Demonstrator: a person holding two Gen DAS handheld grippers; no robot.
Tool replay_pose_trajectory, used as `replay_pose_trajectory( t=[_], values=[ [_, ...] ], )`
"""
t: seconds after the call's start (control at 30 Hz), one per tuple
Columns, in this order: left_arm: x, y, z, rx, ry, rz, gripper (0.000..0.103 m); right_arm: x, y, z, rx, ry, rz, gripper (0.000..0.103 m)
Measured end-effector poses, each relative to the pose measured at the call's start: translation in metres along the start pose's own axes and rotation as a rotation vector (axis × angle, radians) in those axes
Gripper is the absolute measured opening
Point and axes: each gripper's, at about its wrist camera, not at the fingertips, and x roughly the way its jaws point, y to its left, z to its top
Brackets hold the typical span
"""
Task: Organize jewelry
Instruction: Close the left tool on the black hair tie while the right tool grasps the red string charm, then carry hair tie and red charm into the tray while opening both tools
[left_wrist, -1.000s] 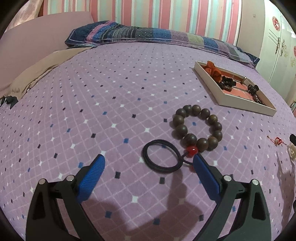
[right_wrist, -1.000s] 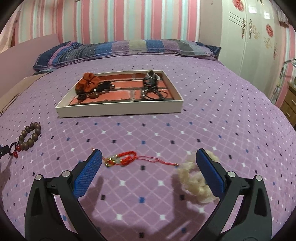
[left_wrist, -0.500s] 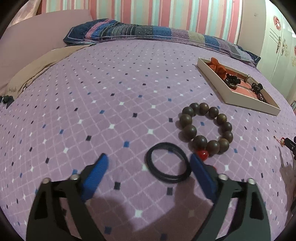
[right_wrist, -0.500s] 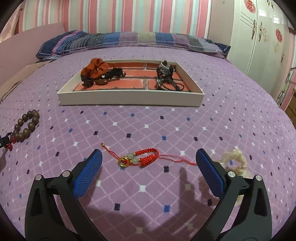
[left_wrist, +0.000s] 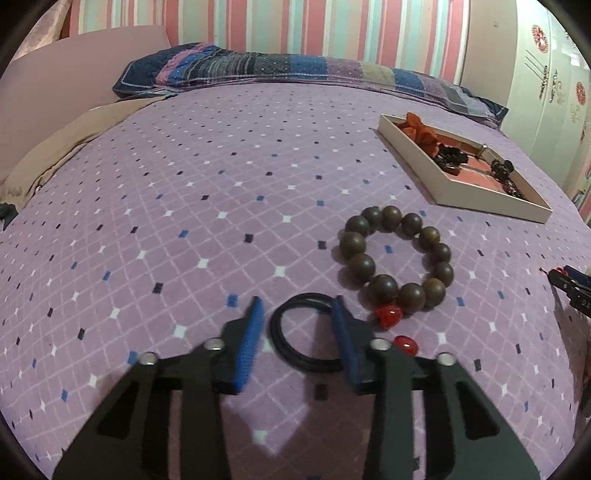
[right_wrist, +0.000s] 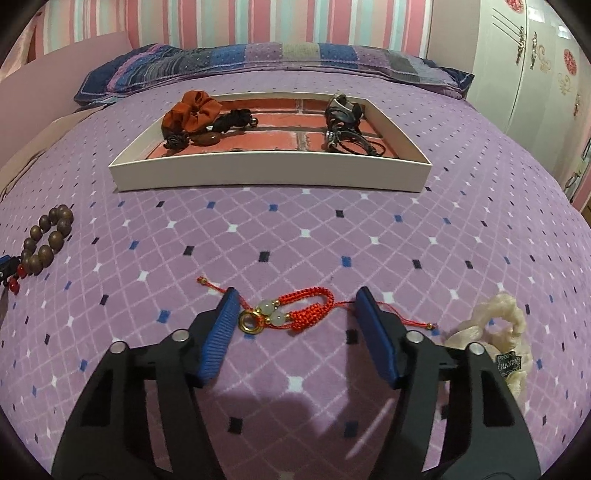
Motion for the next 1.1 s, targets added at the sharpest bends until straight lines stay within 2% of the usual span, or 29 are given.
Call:
replay_pose_trajectory(
  t=[0.27,0.33,0.5,0.83,1.1],
  values=[
    [-0.002,-0.002,-0.002,0.013,-0.001,-0.017,0.014,-0.002,0.006,-0.003,-0.04,-0.017,0.024,0.038],
    [-0.003,-0.003,-0.002,0.016,-0.002,-0.022,0.009,-0.003,0.005,-0.004,-0.032,-0.02,0.036,0.029],
    [-0.007,-0.006,-0.003,0.019,-0.009,-0.038,0.005,-0.004,0.002,-0.005,-0.014,-0.024,0.062,0.018],
    [-0.025,-0.014,-0.001,0.033,-0.054,-0.04,0.004,-0.008,-0.001,-0.005,-0.009,-0.035,0.077,0.015],
    [-0.049,-0.024,0.016,0.04,-0.109,-0.056,0.004,-0.017,-0.001,0.0,-0.007,-0.054,0.09,0.013]
  ],
)
